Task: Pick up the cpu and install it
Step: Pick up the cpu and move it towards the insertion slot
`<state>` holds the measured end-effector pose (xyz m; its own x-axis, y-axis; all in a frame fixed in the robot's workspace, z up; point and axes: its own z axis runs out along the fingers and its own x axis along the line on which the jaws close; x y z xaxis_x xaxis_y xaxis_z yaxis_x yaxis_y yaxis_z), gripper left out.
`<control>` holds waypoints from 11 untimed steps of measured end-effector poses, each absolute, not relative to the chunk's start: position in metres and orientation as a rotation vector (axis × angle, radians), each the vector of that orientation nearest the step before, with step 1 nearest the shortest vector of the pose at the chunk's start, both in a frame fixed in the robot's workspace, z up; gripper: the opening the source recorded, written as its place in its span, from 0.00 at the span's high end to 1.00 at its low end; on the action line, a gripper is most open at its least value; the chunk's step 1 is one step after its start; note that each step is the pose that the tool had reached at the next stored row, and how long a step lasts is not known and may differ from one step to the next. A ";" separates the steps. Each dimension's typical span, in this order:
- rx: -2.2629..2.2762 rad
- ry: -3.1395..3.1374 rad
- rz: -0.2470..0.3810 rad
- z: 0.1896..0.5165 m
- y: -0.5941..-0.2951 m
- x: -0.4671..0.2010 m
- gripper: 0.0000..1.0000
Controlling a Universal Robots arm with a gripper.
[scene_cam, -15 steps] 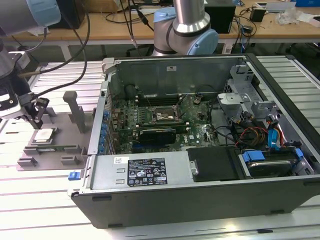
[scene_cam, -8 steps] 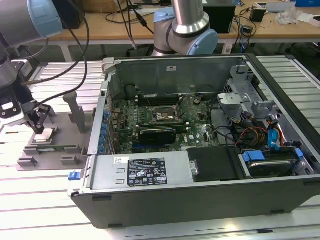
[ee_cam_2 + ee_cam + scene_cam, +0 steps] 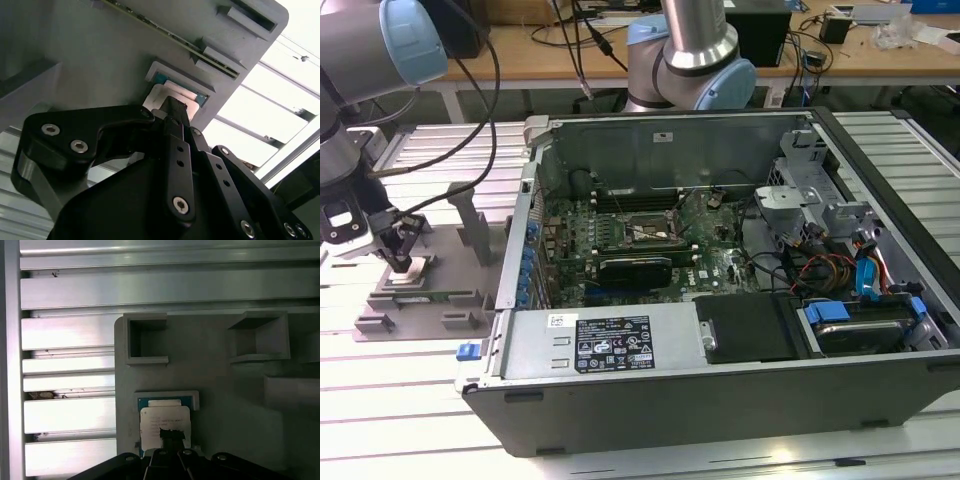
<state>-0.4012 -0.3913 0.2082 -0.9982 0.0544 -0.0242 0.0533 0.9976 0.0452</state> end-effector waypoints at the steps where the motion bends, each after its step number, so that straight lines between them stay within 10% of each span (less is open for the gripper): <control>1: 0.084 3.114 0.070 0.208 -0.391 -0.401 0.89; 11: 0.083 3.114 0.070 0.208 -0.391 -0.401 0.40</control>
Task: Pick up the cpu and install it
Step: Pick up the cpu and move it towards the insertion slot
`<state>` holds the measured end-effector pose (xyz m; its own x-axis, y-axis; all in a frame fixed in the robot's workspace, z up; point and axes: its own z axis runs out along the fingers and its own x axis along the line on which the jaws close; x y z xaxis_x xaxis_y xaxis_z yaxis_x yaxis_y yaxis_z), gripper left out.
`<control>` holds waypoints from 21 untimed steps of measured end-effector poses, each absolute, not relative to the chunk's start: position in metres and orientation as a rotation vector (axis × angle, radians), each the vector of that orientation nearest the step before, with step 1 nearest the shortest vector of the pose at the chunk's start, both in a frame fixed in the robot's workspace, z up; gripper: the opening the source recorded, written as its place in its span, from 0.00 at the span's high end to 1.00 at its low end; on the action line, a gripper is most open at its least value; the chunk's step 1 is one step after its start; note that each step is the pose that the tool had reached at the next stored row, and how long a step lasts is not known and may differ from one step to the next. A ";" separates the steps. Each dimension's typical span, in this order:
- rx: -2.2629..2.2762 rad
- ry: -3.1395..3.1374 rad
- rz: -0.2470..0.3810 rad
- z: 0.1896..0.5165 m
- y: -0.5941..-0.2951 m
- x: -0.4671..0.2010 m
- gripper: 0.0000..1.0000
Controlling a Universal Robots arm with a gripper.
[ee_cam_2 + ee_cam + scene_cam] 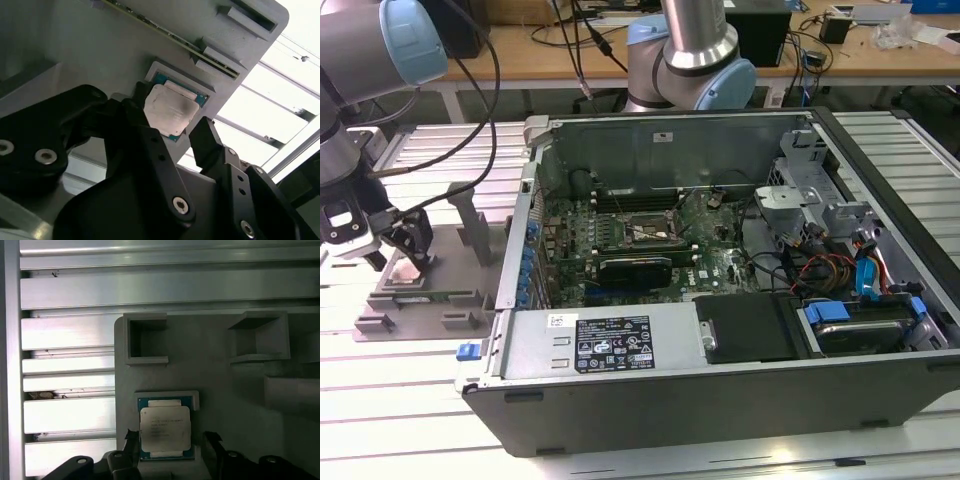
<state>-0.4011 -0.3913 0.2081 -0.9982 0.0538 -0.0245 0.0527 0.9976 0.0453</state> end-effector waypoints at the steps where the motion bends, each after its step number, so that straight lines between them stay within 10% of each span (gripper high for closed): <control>1: 0.083 3.114 0.070 0.208 -0.391 -0.401 0.40; 21: -0.019 3.117 0.072 0.192 -0.387 -0.401 0.34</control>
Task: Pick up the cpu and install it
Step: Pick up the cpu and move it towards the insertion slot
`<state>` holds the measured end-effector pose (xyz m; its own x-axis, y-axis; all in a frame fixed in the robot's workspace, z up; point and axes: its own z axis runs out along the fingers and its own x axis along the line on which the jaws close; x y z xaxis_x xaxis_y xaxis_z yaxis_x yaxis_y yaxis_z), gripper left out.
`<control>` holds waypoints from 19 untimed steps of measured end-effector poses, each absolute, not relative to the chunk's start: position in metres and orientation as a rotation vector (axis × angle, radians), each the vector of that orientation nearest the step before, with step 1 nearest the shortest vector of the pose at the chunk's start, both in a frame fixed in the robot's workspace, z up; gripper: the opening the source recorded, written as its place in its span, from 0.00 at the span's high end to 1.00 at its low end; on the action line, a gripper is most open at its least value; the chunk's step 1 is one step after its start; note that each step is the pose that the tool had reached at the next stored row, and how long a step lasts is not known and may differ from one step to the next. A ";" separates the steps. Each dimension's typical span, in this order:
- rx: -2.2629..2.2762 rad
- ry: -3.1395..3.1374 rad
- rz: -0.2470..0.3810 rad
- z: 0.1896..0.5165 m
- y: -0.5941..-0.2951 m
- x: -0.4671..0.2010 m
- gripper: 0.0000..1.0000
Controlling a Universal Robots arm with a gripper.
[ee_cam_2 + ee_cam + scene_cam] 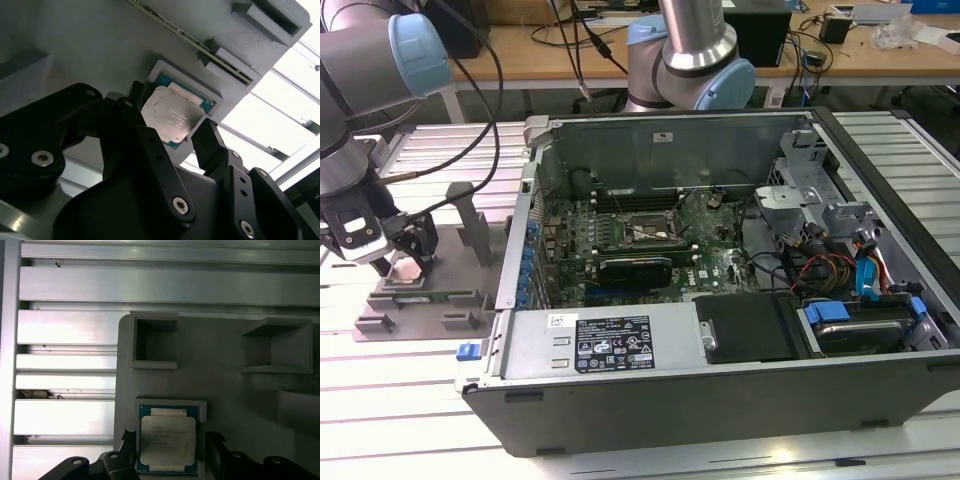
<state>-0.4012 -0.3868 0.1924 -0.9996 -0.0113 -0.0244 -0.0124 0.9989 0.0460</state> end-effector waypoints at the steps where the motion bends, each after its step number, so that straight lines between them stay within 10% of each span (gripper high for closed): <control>1: -0.019 3.116 0.073 0.192 -0.386 -0.401 0.34; 19: 0.005 3.116 0.076 0.186 -0.383 -0.403 0.34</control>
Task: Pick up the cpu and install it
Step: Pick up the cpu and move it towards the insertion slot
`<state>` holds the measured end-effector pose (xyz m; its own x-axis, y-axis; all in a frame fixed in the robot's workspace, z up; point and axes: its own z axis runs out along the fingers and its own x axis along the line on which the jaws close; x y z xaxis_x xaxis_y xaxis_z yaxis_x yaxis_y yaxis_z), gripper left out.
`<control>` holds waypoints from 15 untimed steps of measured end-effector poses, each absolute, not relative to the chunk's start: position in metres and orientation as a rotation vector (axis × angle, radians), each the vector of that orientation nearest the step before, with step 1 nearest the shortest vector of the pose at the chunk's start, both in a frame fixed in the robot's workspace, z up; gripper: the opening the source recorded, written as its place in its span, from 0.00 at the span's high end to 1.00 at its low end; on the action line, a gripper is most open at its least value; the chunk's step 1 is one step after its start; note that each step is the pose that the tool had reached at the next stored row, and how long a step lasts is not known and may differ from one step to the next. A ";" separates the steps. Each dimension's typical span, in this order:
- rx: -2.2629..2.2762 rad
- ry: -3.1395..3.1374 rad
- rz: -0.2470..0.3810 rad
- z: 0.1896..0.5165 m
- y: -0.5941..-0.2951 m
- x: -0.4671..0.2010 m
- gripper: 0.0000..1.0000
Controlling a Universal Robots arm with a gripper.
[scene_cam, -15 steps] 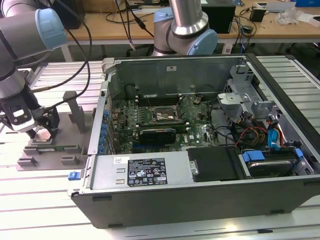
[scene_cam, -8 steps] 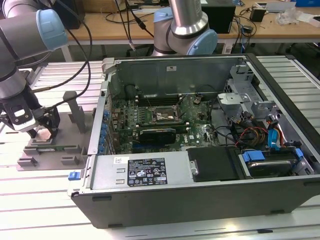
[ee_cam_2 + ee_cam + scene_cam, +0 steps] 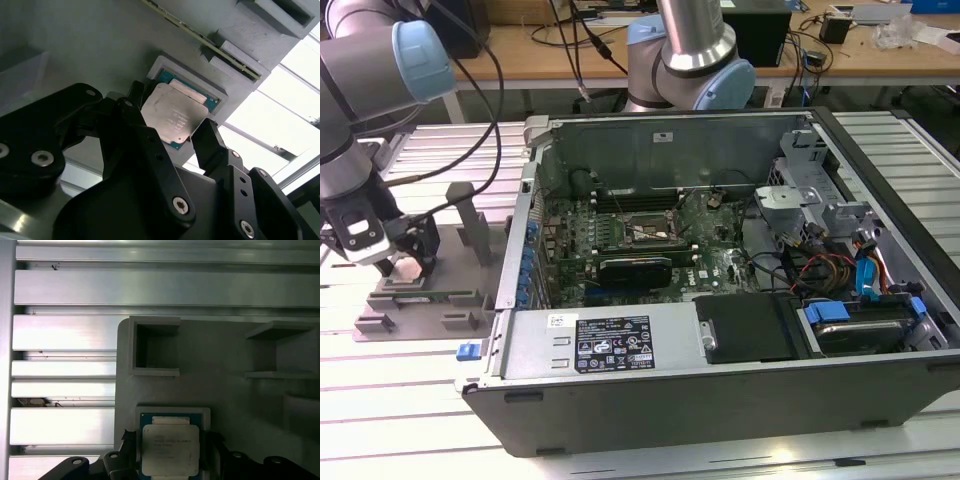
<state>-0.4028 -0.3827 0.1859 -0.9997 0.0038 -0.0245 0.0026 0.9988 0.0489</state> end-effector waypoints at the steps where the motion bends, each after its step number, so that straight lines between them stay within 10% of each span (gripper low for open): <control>1: 0.005 3.116 0.076 0.186 -0.383 -0.403 0.34; 15: 0.006 3.132 0.075 0.188 -0.383 -0.402 0.34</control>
